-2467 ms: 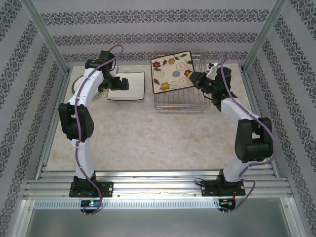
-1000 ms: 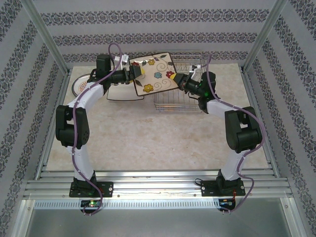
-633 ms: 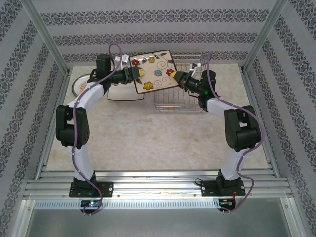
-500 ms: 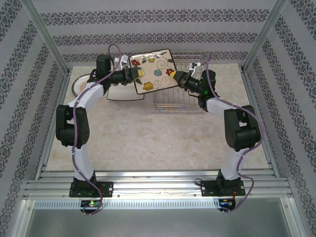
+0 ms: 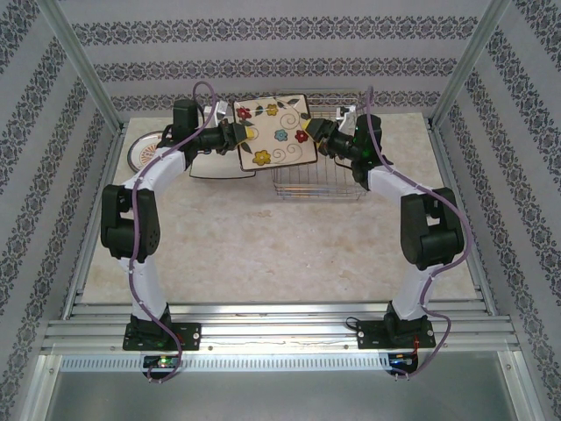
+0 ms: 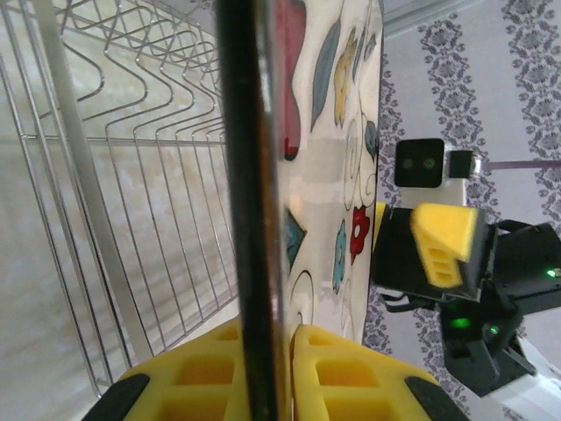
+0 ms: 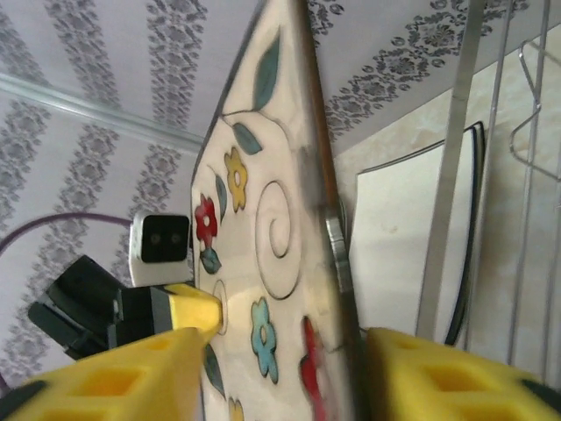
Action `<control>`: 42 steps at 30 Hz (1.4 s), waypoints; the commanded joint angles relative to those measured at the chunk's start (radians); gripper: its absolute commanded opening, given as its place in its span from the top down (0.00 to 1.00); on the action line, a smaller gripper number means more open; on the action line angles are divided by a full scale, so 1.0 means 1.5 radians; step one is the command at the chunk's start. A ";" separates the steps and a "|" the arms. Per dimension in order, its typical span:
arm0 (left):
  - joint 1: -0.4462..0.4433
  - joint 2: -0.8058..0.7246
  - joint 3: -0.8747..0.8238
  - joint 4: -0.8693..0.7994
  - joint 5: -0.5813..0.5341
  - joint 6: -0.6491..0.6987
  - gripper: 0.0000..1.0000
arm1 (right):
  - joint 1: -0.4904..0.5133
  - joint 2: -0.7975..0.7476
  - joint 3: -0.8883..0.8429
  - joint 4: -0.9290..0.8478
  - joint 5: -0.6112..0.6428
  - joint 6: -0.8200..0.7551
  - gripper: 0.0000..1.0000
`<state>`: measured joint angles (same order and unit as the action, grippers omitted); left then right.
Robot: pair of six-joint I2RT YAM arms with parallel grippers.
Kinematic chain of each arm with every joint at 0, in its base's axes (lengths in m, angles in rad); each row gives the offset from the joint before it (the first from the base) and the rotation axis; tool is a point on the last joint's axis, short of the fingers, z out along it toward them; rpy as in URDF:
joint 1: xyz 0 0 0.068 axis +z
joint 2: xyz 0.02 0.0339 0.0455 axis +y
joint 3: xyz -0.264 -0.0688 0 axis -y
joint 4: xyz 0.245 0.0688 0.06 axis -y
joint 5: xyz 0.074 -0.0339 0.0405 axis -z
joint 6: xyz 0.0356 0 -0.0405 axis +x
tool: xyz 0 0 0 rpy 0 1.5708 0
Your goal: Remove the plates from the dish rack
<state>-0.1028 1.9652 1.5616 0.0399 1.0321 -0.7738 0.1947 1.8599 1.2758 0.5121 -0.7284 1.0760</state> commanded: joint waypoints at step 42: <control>0.027 -0.219 -0.360 0.450 -0.695 -0.334 1.00 | -0.017 0.086 0.638 -1.247 0.587 -0.619 0.02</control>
<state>-0.0303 1.7153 1.0172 0.4580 0.0952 -1.2366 0.1802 1.9781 2.2009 -1.3109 0.1204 0.1745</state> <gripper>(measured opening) 0.102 0.979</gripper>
